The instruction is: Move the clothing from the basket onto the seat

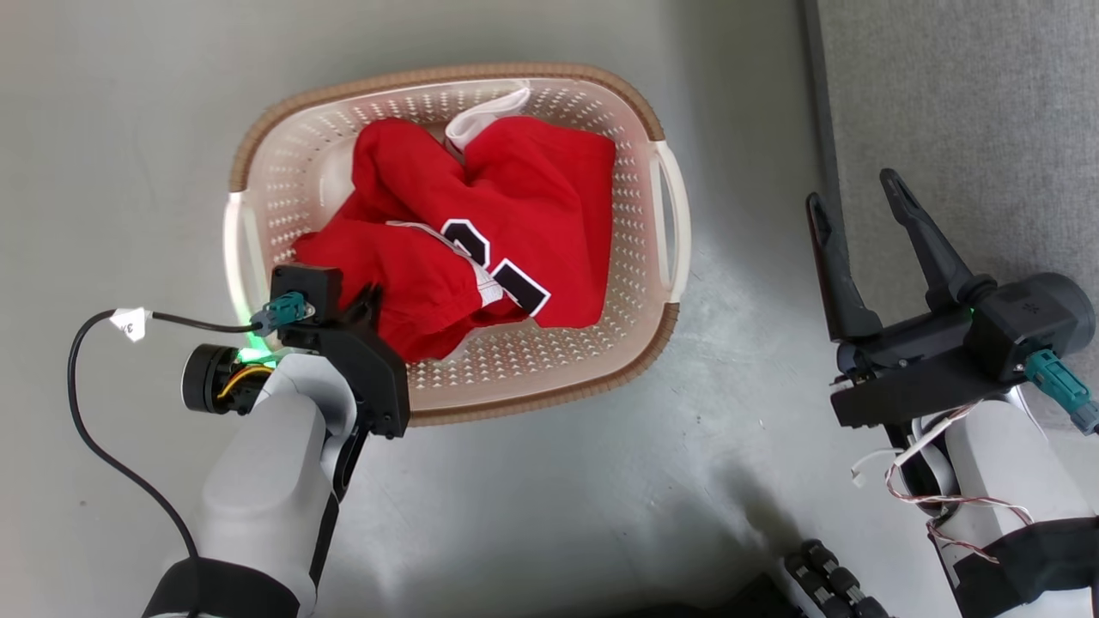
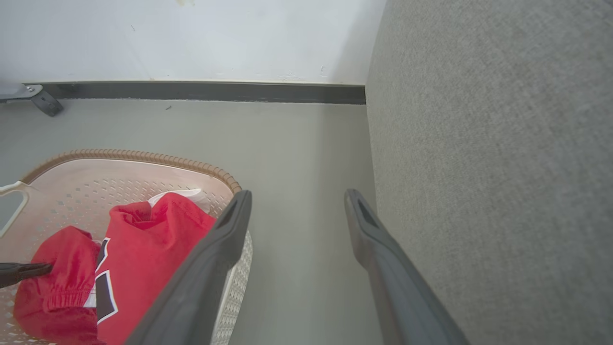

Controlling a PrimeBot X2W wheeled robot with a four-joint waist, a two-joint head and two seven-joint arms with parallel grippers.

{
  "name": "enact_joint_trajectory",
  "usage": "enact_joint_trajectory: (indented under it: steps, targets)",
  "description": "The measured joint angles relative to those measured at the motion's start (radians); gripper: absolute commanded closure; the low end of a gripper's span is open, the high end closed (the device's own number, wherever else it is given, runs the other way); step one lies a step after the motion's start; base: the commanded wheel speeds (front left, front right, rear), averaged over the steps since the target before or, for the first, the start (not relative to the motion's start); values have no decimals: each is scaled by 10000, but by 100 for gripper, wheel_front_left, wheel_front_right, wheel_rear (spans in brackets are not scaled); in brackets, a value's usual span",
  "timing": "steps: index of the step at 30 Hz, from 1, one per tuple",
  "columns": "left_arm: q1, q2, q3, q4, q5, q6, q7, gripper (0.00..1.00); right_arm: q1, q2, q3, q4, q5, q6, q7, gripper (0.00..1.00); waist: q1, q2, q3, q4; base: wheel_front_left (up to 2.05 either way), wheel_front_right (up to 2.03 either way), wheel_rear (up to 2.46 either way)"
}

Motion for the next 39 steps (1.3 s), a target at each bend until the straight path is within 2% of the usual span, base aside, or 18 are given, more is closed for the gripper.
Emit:
enact_joint_trajectory:
  steps: [10,19,29,39]
  targets:
    - [340,-38,115,2,-533,-13,-621,100,35,-48,-71,343,0,2,0,0,0,0,-630,397,0,0,0]
    - [1002,-65,-268,-385,-1089,-13,-1083,100,187,-121,-125,756,35,2,0,0,0,0,-1389,743,0,0,0]
    - [1953,-75,-1103,-1655,-2286,-13,-1342,100,584,-88,25,1375,92,2,0,0,-2,-1,-2789,1226,0,0,0]
    - [2687,-71,-1446,-2746,-2573,-13,-1498,100,875,29,268,1831,203,2,2,0,-2,-1,-4217,1685,0,0,0]
